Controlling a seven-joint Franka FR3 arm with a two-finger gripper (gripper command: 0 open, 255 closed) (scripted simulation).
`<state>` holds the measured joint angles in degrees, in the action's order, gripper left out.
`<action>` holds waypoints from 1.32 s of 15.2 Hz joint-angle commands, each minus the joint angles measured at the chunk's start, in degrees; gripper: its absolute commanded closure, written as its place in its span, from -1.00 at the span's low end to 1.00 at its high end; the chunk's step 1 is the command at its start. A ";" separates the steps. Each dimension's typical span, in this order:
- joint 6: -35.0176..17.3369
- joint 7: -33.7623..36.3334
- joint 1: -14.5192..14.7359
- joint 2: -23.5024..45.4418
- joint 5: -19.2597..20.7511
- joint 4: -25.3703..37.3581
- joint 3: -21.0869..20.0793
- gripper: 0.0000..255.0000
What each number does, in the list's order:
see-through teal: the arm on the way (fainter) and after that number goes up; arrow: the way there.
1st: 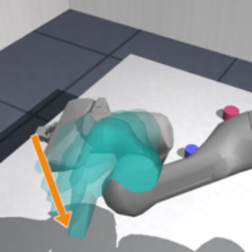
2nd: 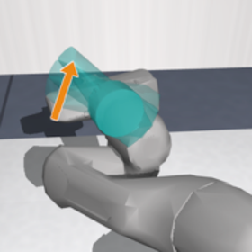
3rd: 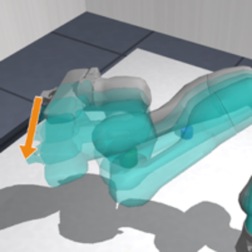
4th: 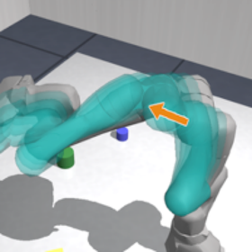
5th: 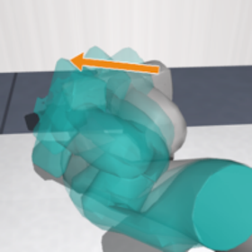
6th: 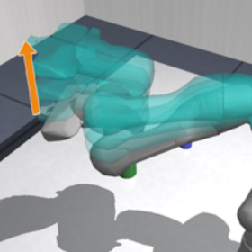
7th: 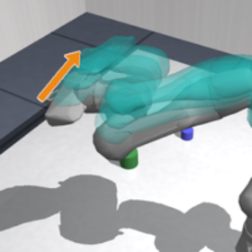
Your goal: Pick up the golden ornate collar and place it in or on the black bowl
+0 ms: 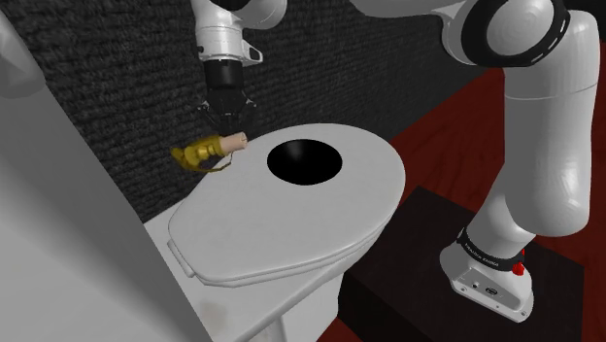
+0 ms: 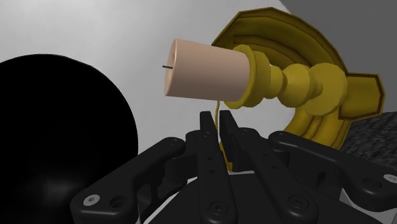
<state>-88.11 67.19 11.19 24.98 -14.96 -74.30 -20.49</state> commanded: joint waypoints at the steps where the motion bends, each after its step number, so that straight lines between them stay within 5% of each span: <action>1: 1.70 0.55 0.10 0.39 0.10 2.15 -0.04 1.00; 3: 2.66 0.89 0.17 0.55 0.14 3.32 -0.07 1.00; 10: -1.48 -8.16 -6.57 -16.63 -4.41 -20.15 1.49 1.00; 20: -0.66 -20.60 -12.10 -35.43 -6.51 -41.84 6.95 1.00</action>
<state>-88.95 47.73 -0.50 -8.70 -21.43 -114.22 -14.11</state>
